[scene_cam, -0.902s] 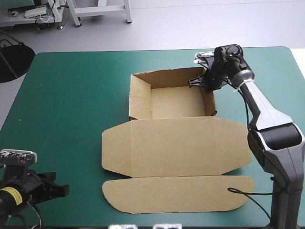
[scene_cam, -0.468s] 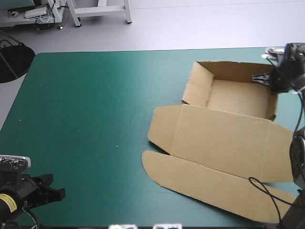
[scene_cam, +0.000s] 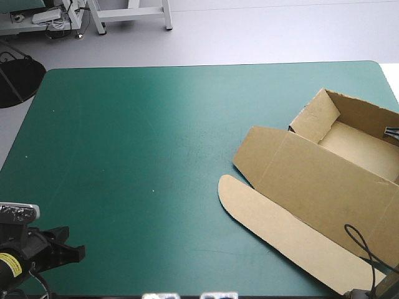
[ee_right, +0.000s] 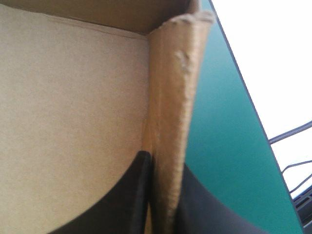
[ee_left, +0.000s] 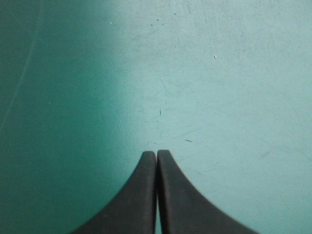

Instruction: Fold the box

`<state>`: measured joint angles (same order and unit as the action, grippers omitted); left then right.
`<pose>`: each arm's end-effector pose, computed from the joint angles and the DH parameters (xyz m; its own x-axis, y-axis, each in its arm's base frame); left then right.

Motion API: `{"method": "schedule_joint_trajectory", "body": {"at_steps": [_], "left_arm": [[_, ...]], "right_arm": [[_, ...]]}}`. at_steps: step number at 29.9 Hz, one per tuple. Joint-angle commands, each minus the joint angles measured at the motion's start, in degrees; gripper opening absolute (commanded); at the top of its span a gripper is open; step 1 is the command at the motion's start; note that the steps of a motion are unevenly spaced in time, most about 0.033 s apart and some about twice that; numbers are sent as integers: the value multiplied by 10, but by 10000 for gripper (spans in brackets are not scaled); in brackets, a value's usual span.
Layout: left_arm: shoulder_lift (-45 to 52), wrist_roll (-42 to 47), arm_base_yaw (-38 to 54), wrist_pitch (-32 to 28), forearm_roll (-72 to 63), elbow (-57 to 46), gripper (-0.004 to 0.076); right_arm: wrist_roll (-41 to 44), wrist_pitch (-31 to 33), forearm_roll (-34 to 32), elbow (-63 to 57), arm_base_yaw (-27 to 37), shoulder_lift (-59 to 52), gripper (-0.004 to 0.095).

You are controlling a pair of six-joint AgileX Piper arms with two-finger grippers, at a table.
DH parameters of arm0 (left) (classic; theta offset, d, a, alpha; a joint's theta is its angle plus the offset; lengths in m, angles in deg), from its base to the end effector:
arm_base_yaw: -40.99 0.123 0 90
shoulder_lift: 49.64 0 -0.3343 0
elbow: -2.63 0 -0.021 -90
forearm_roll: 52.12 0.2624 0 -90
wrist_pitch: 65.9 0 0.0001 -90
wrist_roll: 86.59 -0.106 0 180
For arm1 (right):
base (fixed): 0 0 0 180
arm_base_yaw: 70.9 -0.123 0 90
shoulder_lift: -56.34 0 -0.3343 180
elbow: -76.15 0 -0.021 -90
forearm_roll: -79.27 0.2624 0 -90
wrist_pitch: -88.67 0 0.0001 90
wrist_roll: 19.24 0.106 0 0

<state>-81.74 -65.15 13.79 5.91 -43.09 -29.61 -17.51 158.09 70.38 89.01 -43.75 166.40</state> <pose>0.0224 0.0063 0.3578 -0.7205 0.0157 -0.6933 0.1371 0.9832 -0.1203 0.3509 -0.1972 0.3230 -0.8765 0.4220 -0.2317 0.4603 0.8756 -0.1464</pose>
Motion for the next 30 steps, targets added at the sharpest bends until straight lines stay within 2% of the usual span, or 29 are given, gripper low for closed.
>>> {"method": "schedule_joint_trajectory", "body": {"at_steps": [1,3,5,13,24,27,28,30], "left_arm": [[-6,2,-2,20,4,12,-9],[-6,2,-2,20,4,12,-9],[-6,0,-2,20,6,12,-9],[-6,0,-2,20,39,12,-9],[-6,-2,-2,16,53,7,-9],[-6,-11,-2,5,53,-13,-9],[-4,-11,-2,2,51,-25,-9],[0,-12,-2,-7,48,-48,-9]], "right_arm": [[-17,21,-28,11,4,-33,322],[-17,21,-28,11,4,-33,427],[-17,21,-33,11,4,-33,480],[-17,21,-17,14,4,-69,472],[-65,21,148,13,4,-220,472],[-75,21,205,2,-3,-265,422],[-94,21,209,-6,-9,-281,382],[-128,21,204,-36,-34,-323,239]]}}
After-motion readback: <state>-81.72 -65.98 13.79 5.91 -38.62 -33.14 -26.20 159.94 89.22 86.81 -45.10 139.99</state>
